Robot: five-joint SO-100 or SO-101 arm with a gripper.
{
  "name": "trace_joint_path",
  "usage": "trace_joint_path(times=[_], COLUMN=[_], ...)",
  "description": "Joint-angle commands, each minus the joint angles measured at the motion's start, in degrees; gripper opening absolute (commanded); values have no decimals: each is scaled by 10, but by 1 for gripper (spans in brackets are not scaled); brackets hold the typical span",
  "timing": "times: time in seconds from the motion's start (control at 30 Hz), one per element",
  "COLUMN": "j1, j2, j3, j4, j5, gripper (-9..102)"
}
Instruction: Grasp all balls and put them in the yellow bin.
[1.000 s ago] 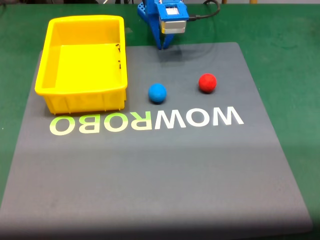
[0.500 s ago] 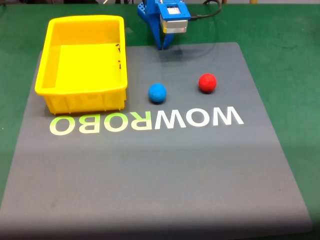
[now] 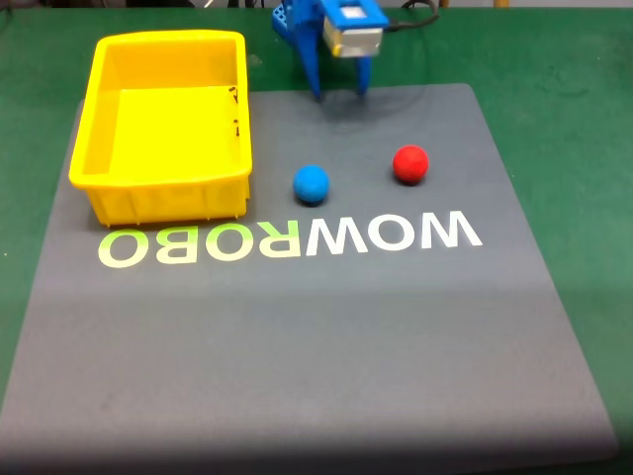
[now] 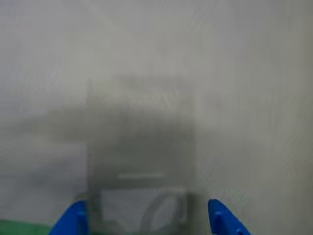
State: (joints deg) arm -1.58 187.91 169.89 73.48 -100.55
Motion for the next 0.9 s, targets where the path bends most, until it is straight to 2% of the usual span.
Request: trace_joint_path(times=[0.0, 0.2, 0.37, 0.87], j1=[-27, -73, -80, -83], j2=[-69, -308, -439, -635], j3=[-85, -260, -345, -404], j4=[-80, -147, -194, -302], j5=[11, 64, 76, 93], gripper=[30, 30, 31, 31])
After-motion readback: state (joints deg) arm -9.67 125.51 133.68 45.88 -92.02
